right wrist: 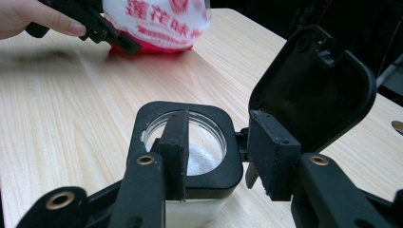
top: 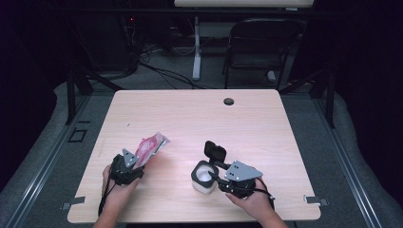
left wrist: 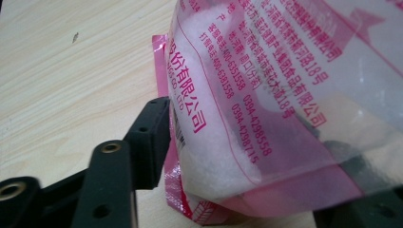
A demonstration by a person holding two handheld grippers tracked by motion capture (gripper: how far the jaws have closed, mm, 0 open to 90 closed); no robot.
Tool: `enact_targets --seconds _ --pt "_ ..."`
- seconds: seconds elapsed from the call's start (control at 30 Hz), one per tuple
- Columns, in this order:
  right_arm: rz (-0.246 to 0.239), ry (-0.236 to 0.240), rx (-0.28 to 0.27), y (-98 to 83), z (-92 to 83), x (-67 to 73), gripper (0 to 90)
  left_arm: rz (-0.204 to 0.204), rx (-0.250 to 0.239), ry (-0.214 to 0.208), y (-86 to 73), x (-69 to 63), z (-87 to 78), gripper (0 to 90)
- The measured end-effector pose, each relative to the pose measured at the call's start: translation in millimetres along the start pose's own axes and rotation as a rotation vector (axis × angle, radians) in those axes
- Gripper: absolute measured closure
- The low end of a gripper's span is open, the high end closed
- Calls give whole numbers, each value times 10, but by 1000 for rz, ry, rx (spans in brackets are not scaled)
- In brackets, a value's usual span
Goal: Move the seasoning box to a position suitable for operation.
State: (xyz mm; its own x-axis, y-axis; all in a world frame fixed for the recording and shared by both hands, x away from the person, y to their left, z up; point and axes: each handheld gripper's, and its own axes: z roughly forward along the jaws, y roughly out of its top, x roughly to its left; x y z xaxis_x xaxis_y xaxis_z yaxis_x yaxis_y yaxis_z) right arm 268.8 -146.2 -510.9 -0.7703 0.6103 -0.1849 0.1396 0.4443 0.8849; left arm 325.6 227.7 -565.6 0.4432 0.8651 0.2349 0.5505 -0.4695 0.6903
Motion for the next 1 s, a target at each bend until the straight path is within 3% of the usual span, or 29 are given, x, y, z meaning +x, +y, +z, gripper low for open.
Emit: enact_targets --seconds 0.23,0.67,1.0 --pt "0 1 2 -1 1 -2 594 2 -7 -14 17 -11 -60 396" --pt "4 -1 -5 -1 -5 -6 592 27 0 -64 17 -97 -197 397" --pt "0 -1 0 -1 -3 -2 591 95 27 -107 -4 -247 -274 401"
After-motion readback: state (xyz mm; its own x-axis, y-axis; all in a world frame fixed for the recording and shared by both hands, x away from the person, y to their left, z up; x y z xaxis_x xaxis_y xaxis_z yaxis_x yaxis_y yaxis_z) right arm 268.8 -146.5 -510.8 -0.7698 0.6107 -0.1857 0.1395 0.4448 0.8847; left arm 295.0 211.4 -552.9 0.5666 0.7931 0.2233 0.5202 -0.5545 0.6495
